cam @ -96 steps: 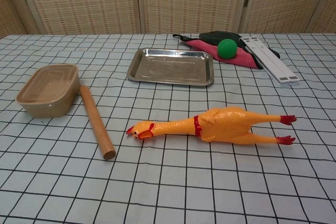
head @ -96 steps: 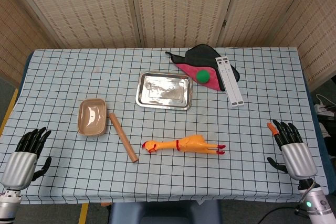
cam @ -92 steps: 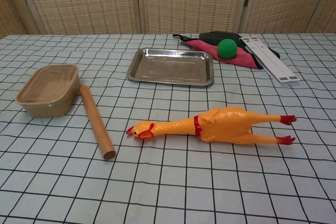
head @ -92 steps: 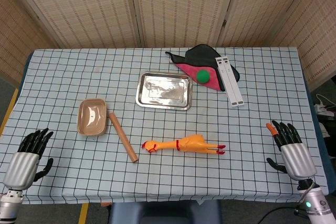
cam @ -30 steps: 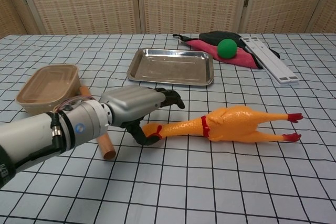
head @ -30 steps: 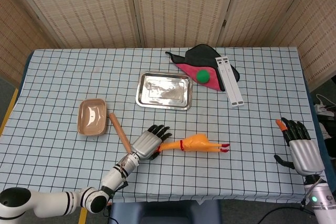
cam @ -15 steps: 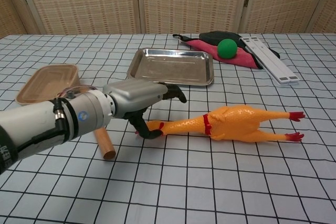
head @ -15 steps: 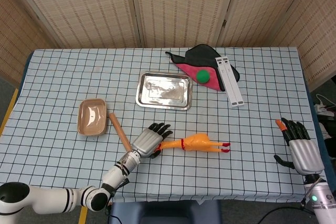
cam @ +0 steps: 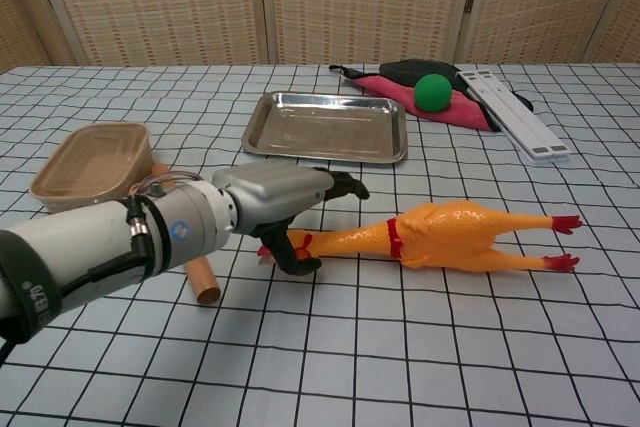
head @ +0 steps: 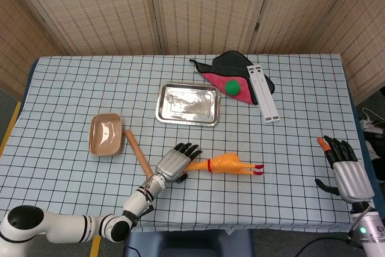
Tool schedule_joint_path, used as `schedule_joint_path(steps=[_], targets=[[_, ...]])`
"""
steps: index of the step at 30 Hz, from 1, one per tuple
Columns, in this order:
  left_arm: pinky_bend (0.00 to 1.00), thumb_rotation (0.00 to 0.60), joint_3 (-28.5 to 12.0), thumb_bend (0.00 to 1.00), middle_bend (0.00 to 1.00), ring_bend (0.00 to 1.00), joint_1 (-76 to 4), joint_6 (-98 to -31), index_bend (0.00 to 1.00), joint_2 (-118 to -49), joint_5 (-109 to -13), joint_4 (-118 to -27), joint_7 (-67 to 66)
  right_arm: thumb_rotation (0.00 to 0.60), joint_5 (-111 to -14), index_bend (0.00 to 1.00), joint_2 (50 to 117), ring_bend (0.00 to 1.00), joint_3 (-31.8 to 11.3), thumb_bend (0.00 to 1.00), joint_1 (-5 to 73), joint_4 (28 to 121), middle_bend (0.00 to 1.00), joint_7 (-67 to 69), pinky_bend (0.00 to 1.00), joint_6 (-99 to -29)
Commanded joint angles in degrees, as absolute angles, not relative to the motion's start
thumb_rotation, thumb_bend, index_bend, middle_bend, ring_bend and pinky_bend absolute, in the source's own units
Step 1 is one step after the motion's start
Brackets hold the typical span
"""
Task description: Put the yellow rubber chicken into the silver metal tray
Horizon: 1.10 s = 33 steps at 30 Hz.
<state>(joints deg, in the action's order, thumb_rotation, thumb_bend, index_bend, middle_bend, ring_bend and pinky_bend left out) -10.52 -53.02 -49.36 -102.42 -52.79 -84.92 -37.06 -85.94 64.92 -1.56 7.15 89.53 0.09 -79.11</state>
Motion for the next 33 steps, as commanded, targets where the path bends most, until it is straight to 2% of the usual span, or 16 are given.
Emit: schedule_joint_path(steps=[1, 9, 11, 15, 19, 21, 22, 25, 27, 30, 33], targets=[[0.12, 0.600, -10.95, 0.36, 0.00, 0.00, -54.32, -49.26, 0.08, -104.91, -51.45, -80.58, -36.61, 0.600, -85.73, 0.00, 64.84, 0.00, -1.64, 0.14, 7.12, 89.52, 0.00, 0.13, 0.00, -79.09], [0.12, 0.600, -10.91, 0.36, 0.00, 0.00, -55.61, -47.25, 0.12, -106.79, -50.50, -76.43, -34.42, 0.600, -84.76, 0.00, 65.04, 0.00, -2.08, 0.13, 7.25, 89.15, 0.00, 0.05, 0.00, -78.68], [0.12, 0.600, -11.13, 0.36, 0.00, 0.00, -55.82, -47.43, 0.17, -107.05, -51.02, -75.97, -33.74, 0.600, -84.70, 0.00, 65.10, 0.00, -2.06, 0.14, 7.32, 89.12, 0.00, -0.01, 0.00, -78.46], [0.12, 0.600, -11.34, 0.38, 0.04, 0.00, -55.74, -47.87, 0.34, -107.43, -52.98, -75.83, -31.37, 0.600, -84.43, 0.00, 65.18, 0.00, -2.05, 0.14, 7.44, 89.05, 0.00, -0.14, 0.00, -78.02], [0.12, 0.600, -11.10, 0.49, 0.09, 0.00, -55.63, -48.18, 0.41, -107.71, -54.43, -75.44, -30.17, 0.600, -84.33, 0.00, 65.13, 0.00, -2.00, 0.13, 7.53, 89.08, 0.00, -0.09, 0.00, -77.70], [0.12, 0.600, -10.84, 0.58, 0.13, 0.02, -55.67, -48.17, 0.45, -107.78, -55.10, -75.16, -29.91, 0.600, -84.32, 0.00, 65.12, 0.00, -1.98, 0.13, 7.57, 89.10, 0.00, -0.07, 0.00, -77.61], [0.12, 0.600, -10.64, 0.64, 0.16, 0.04, -55.65, -48.15, 0.48, -107.92, -55.51, -74.82, -29.62, 0.600, -84.33, 0.00, 65.10, 0.00, -1.98, 0.14, 7.57, 89.11, 0.00, -0.08, 0.00, -77.61], [0.13, 0.600, -9.56, 0.74, 0.23, 0.11, -55.94, -47.61, 0.55, -108.61, -55.10, -72.66, -31.03, 0.600, -84.50, 0.00, 64.88, 0.00, -1.93, 0.14, 7.43, 89.36, 0.00, 0.03, 0.00, -77.90], [0.17, 0.600, -9.54, 0.81, 0.33, 0.18, -55.73, -49.90, 0.62, -109.73, -55.80, -71.56, -32.04, 0.600, -84.49, 0.00, 64.79, 0.00, -1.94, 0.14, 7.40, 89.45, 0.00, 0.11, 0.00, -77.95], [0.33, 0.600, -9.37, 0.90, 0.53, 0.34, -55.03, -52.97, 0.71, -110.73, -58.24, -71.02, -31.75, 0.600, -84.35, 0.00, 64.73, 0.00, -1.90, 0.13, 7.42, 89.54, 0.00, 0.09, 0.00, -77.74], [0.45, 0.600, -9.17, 0.93, 0.57, 0.39, -54.20, -54.32, 0.71, -110.28, -59.67, -72.09, -31.09, 0.600, -84.36, 0.00, 64.71, 0.00, -1.79, 0.14, 7.51, 89.64, 0.00, 0.01, 0.00, -77.43]])
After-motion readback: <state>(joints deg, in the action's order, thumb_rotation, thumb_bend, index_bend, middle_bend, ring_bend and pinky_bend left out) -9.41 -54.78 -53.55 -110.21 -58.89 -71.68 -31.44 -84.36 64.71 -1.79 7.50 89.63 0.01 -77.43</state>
